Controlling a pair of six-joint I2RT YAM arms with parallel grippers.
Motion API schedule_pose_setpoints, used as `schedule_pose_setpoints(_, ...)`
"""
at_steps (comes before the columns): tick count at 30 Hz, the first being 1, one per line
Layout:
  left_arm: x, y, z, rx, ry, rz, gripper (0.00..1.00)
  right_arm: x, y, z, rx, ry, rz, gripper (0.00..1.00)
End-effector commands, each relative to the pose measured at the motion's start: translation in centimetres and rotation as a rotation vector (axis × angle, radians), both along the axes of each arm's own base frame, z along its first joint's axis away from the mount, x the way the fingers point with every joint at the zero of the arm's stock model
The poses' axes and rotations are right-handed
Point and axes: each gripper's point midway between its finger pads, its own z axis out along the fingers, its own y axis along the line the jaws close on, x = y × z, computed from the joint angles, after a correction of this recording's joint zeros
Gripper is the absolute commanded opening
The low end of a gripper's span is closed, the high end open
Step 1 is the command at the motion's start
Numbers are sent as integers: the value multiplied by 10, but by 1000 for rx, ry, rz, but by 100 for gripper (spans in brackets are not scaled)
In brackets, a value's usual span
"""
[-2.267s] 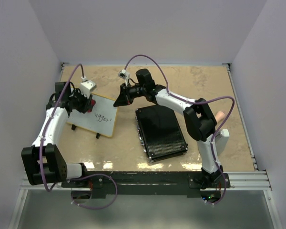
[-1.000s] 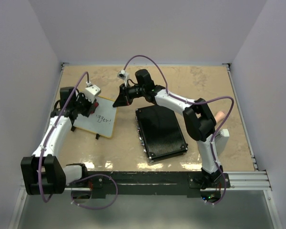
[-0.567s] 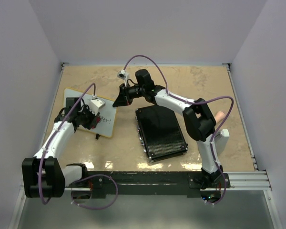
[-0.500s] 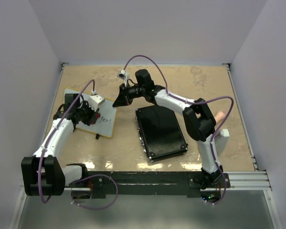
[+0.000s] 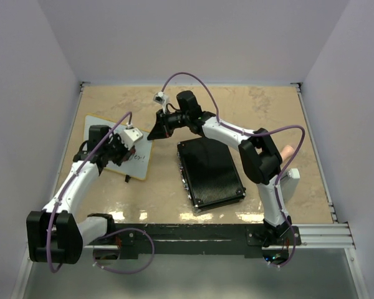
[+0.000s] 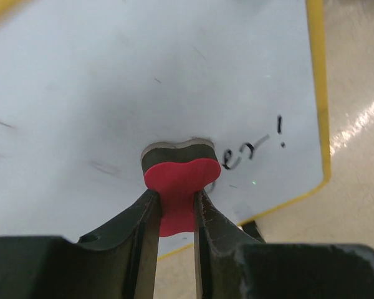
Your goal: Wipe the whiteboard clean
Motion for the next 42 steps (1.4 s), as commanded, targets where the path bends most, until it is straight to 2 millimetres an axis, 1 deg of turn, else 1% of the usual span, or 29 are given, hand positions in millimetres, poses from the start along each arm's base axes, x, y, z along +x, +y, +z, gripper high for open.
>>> schedule_pose_setpoints(1, -32, -1, -46, 54, 117, -63, 0, -22, 10, -8, -1, -15, 92, 0)
schedule_pose_setpoints(3, -36, -1, -50, 60, 122, -69, 0, -22, 11, -7, 2, -17, 95, 0)
schedule_pose_setpoints(4, -36, -1, -49, 64, 116, -75, 0, -22, 10, -8, 1, -13, 92, 0)
schedule_pose_setpoints(7, -21, -3, -35, 65, 75, -72, 0, -22, 12, -9, 1, -12, 94, 0)
schedule_pose_setpoints(8, -3, -3, -12, 60, 10, -57, 0, -22, 12, -9, 1, -13, 94, 0)
schedule_pose_setpoints(9, 7, -2, 0, 44, -13, -24, 0, -21, 11, -8, 1, -13, 92, 0)
schedule_pose_setpoints(10, 16, -4, 7, 32, -18, -18, 0, -21, 11, -9, 0, -12, 91, 0)
schedule_pose_setpoints(11, 31, -9, 35, 5, -72, -24, 0, -20, 12, -8, 1, -13, 91, 0)
schedule_pose_setpoints(13, 42, -16, 48, -33, -87, -27, 0, -21, 12, -7, 0, -14, 91, 0)
schedule_pose_setpoints(14, 47, -20, 60, -54, -113, -37, 0, -21, 11, -7, -2, -13, 91, 0)
schedule_pose_setpoints(16, 47, -26, 60, -58, -111, -57, 0, -22, 11, -5, -1, -20, 95, 0)
schedule_pose_setpoints(17, 43, -27, 52, -48, -93, -68, 0, -22, 11, -6, -2, -22, 95, 0)
schedule_pose_setpoints(19, 35, -30, 43, -17, -91, -102, 0, -22, 10, -6, -1, -23, 96, 0)
schedule_pose_setpoints(20, 26, -28, 26, -3, -60, -107, 0, -22, 11, -8, -3, -18, 97, 0)
schedule_pose_setpoints(22, 14, -27, 13, 25, -53, -138, 0, -22, 11, -8, -1, -15, 97, 0)
schedule_pose_setpoints(23, 1, -25, -8, 40, -13, -144, 0, -22, 12, -8, 1, -11, 97, 0)
schedule_pose_setpoints(25, -9, -21, -21, 69, 5, -159, 0, -22, 12, -7, 4, -11, 97, 0)
schedule_pose_setpoints(26, -17, -18, -34, 83, 37, -158, 0, -22, 12, -6, 6, -12, 98, 0)
schedule_pose_setpoints(29, -31, -17, -51, 98, 85, -187, 0, -21, 12, -5, 7, -13, 97, 0)
schedule_pose_setpoints(30, -33, -17, -54, 103, 90, -195, 0, -21, 12, -5, 8, -14, 97, 0)
schedule_pose_setpoints(33, -33, -15, -54, 122, 100, -207, 0, -21, 13, -4, 9, -16, 97, 0)
schedule_pose_setpoints(36, -14, -15, -33, 126, 48, -181, 0, -20, 12, -4, 8, -15, 94, 0)
schedule_pose_setpoints(37, 1, -17, -14, 120, -4, -173, 0, -21, 13, -5, 7, -15, 94, 0)
schedule_pose_setpoints(39, 16, -18, 3, 101, -34, -137, 0, -21, 13, -7, 4, -9, 93, 0)
schedule_pose_setpoints(40, 28, -21, 24, 85, -80, -132, 0, -20, 12, -7, 4, -9, 91, 0)
schedule_pose_setpoints(42, 37, -25, 40, 56, -111, -115, 0, -21, 12, -6, 4, -10, 93, 0)
